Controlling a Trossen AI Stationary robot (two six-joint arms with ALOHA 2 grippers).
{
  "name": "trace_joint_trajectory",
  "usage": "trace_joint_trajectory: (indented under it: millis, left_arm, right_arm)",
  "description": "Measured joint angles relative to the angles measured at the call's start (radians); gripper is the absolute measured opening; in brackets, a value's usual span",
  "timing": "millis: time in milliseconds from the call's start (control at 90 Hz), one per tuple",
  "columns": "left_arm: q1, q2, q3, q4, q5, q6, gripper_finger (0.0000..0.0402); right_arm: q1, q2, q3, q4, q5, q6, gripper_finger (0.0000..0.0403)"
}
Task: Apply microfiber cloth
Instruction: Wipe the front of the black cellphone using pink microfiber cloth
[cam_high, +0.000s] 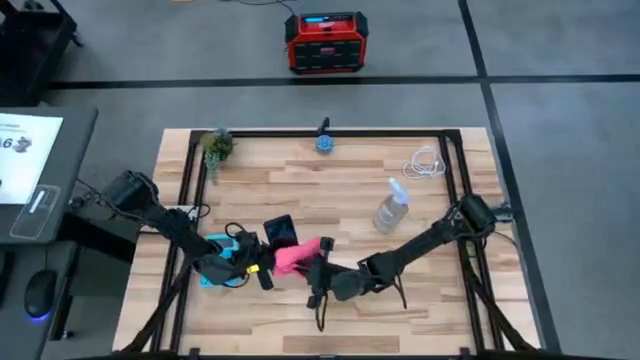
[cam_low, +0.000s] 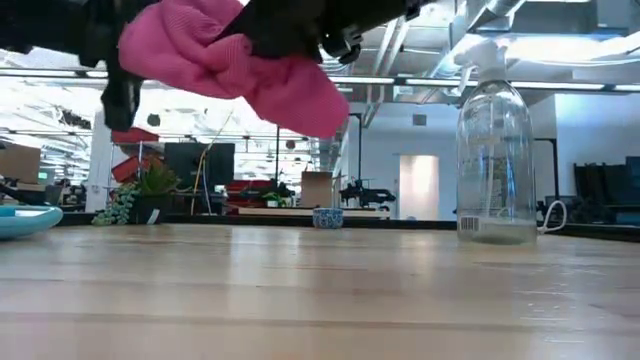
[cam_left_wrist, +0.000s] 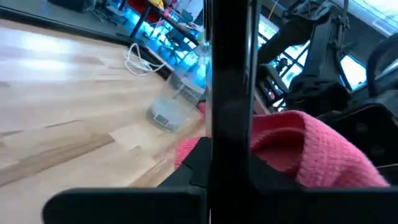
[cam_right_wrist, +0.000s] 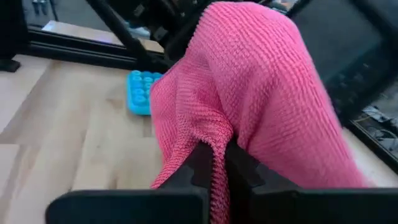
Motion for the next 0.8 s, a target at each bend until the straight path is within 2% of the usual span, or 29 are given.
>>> trace_joint_trajectory:
  millis: [56, 111, 178, 244, 322, 500, 656, 800]
  left_arm:
    - [0.001, 0.014, 0.011, 0.000, 0.012, 0.001, 0.0004]
    - [0.002, 0.020, 0.020, -0.003, 0.019, 0.001, 0.0004]
    - [-0.003, 0.023, 0.026, 0.000, 0.020, 0.010, 0.0004]
    - [-0.006, 0.023, 0.030, 0.002, 0.030, 0.017, 0.0004]
    - [-0.009, 0.022, 0.046, 0.018, 0.064, 0.033, 0.0004]
    - [-0.008, 0.020, 0.085, 0.016, 0.081, 0.107, 0.0004]
    - [-0.008, 0.023, 0.090, -0.004, 0.065, 0.132, 0.0004]
    - [-0.011, 0.022, 0.090, -0.015, 0.051, 0.148, 0.0004]
  right_arm:
    - [0.012, -0.009, 0.001, -0.042, 0.036, 0.000, 0.0001]
    - [0.029, -0.028, 0.001, -0.118, 0.125, 0.017, 0.0001]
    - [0.044, -0.046, 0.003, -0.223, 0.239, 0.093, 0.0001]
    - [0.046, -0.053, 0.003, -0.300, 0.282, 0.170, 0.0001]
    - [0.038, -0.046, -0.001, -0.286, 0.250, 0.198, 0.0001]
    - [0.008, -0.005, 0.002, -0.074, 0.051, 0.087, 0.0000]
    - [0.037, -0.020, 0.018, -0.239, 0.156, 0.055, 0.0000]
    - [0.086, -0.051, 0.020, -0.364, 0.164, 0.056, 0.0000]
